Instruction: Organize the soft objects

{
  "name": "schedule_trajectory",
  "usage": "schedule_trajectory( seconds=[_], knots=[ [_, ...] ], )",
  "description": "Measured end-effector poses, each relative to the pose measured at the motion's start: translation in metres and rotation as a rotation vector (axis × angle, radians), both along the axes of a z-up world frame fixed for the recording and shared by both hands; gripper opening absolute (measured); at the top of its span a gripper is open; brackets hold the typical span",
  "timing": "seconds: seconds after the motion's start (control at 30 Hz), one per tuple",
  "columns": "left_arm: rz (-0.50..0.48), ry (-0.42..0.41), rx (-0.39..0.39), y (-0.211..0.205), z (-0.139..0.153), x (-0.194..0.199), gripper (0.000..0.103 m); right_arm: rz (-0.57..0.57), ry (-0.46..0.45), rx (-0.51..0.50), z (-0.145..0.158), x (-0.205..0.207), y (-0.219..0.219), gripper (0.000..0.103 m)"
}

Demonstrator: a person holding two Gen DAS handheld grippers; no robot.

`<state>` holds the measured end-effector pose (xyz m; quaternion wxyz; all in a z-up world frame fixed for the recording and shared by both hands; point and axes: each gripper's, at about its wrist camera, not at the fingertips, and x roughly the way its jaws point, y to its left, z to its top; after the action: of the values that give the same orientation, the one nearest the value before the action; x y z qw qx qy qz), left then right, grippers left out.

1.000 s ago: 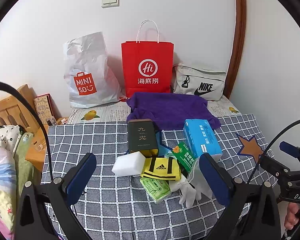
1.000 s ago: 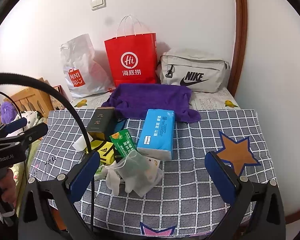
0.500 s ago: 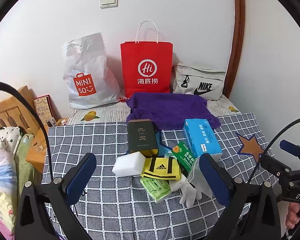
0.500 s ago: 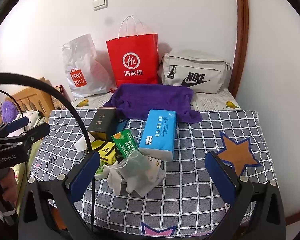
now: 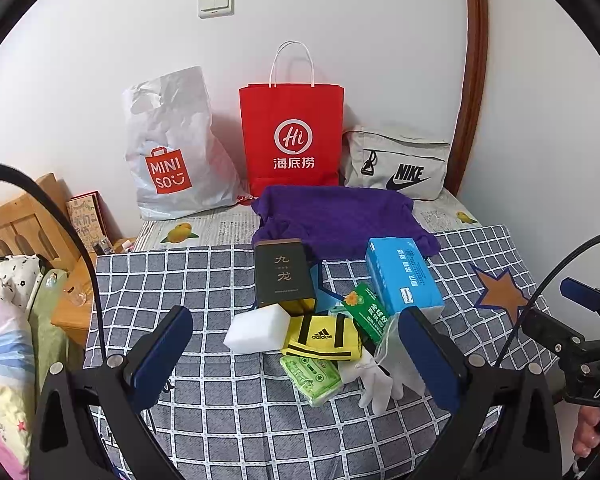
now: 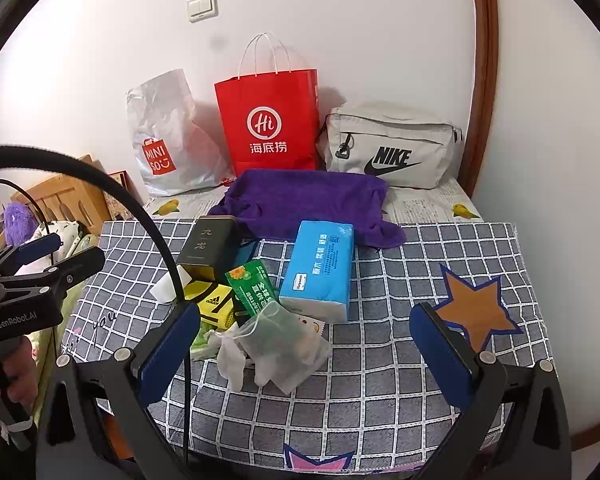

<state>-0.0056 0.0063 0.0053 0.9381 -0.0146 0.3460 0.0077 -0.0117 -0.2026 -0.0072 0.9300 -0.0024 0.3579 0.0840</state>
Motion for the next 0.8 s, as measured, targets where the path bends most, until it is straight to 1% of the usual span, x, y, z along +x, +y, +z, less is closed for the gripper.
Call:
schedule_trajectory(
  seconds=[0.8],
  knots=[
    [-0.011,0.000,0.010,-0.0033,0.0004,0.0026,0.103,-0.007,0.000,-0.001,0.0023,-0.0001,-0.0009,0.103]
  ],
)
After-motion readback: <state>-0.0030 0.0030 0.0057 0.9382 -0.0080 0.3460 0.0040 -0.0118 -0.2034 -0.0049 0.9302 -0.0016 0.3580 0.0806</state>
